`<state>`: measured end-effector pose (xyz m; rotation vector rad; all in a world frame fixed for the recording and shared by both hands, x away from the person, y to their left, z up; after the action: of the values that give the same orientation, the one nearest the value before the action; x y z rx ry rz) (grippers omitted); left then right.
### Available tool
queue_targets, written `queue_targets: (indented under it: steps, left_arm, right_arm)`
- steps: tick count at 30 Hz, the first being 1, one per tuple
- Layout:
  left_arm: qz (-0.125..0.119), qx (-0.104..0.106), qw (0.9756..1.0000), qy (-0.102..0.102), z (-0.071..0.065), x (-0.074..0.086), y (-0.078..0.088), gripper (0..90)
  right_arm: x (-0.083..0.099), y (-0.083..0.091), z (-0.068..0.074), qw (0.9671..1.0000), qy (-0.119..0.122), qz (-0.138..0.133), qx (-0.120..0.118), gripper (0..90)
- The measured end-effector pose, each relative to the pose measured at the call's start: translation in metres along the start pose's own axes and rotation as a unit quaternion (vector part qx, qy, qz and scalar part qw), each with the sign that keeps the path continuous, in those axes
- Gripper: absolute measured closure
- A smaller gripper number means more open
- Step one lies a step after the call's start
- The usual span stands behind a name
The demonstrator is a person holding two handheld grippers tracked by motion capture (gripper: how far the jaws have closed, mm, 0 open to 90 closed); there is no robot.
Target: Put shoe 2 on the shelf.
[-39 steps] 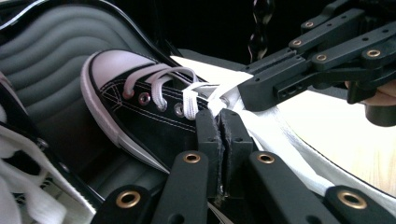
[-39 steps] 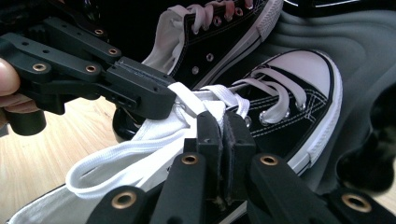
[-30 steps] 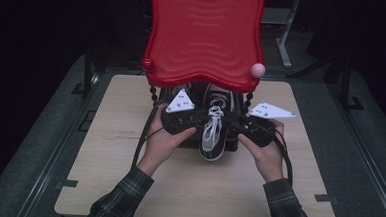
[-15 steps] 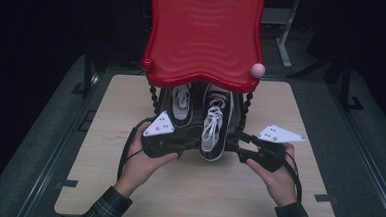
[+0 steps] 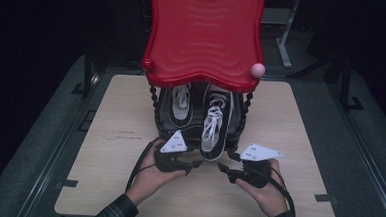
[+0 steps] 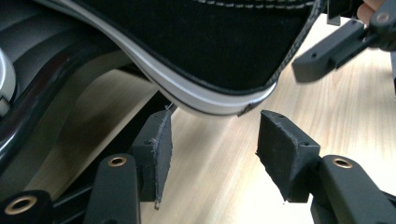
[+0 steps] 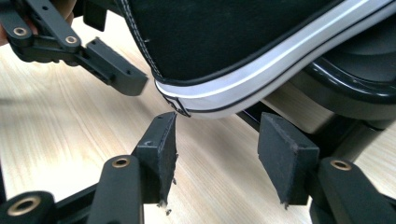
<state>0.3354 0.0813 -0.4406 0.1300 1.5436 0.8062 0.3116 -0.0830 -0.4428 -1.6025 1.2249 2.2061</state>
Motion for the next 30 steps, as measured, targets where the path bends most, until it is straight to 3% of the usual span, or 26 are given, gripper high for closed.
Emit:
queue_targets:
  steps: [4,6,10,13,23,30]
  left_arm:
    - [0.003,0.006,1.0000,-0.006,-0.001,-0.001,-0.003,46.1]
    - [0.002,0.003,0.9999,-0.014,-0.002,-0.002,-0.002,51.4]
    - [-0.009,-0.001,0.9998,-0.016,0.000,-0.010,0.002,52.3]
    - [0.002,-0.011,0.9996,-0.025,0.003,-0.017,0.004,52.7]
    - [-0.019,-0.045,0.9986,-0.020,0.020,-0.039,0.002,57.3]
    - [-0.027,-0.075,0.9968,-0.005,0.034,-0.055,-0.004,61.8]
  right_arm:
    - [-0.002,-0.007,0.002,1.0000,0.005,0.001,0.006,49.0]
    - [-0.002,-0.009,0.002,0.9999,0.006,0.005,0.011,49.4]
    - [-0.006,-0.006,0.003,0.9999,-0.006,-0.003,0.014,51.6]
    - [-0.010,-0.006,0.001,0.9997,-0.009,-0.007,0.020,52.7]
    - [-0.032,-0.007,-0.014,0.9982,-0.019,-0.033,0.046,54.4]
    - [-0.048,-0.010,-0.029,0.9959,-0.023,-0.051,0.072,56.7]
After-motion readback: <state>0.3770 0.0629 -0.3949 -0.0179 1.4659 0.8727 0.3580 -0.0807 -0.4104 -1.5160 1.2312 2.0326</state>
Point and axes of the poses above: each handheld gripper's, and its own axes: y roughly backward along the jaws, x roughly out of its underside, z roughly to its left, the point moved 7 cm from there along -y, roughly forward along the jaws, and after that the axes turned 3 degrees about -y, right-handed, at the moved point
